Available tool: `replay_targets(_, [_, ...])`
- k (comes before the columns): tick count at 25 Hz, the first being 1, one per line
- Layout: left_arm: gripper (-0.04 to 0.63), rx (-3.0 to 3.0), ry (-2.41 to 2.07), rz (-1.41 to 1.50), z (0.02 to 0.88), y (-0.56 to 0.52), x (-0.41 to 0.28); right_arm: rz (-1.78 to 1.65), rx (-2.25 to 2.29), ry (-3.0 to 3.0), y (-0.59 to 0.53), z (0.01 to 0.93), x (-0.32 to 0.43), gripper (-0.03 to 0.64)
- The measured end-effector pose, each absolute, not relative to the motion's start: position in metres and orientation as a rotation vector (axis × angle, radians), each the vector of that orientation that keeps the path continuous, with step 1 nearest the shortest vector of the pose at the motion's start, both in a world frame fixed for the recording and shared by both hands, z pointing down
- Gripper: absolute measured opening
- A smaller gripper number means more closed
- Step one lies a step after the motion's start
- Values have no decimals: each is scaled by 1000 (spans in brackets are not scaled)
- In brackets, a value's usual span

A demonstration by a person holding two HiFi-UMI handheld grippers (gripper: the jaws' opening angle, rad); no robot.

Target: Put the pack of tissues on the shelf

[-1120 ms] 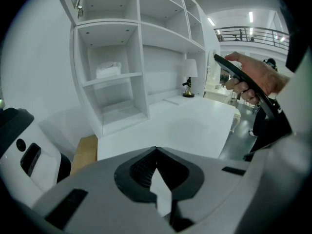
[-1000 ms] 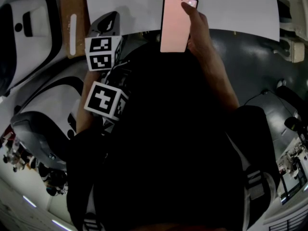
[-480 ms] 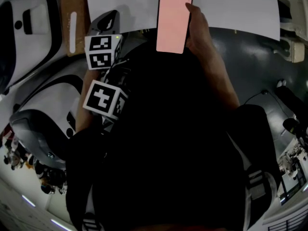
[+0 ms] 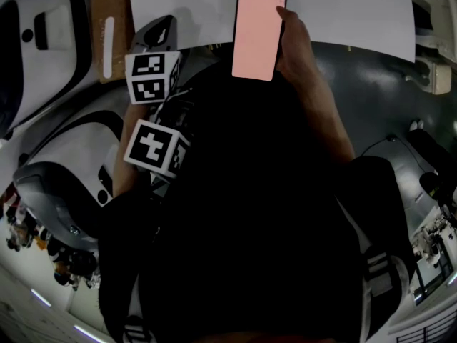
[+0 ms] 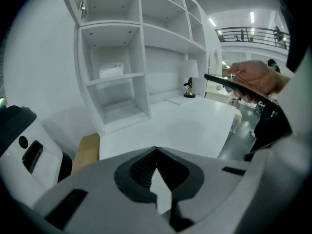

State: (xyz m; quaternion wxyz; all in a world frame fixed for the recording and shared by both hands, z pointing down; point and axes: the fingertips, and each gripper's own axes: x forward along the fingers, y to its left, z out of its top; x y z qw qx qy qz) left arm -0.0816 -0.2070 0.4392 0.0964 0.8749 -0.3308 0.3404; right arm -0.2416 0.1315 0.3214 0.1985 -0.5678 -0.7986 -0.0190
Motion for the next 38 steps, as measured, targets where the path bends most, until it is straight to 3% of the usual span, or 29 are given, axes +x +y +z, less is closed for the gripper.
replay_targets(38, [9,2593,-977,1004,441,-209,-87,-44,-1591,-2231,130,322,-247,15])
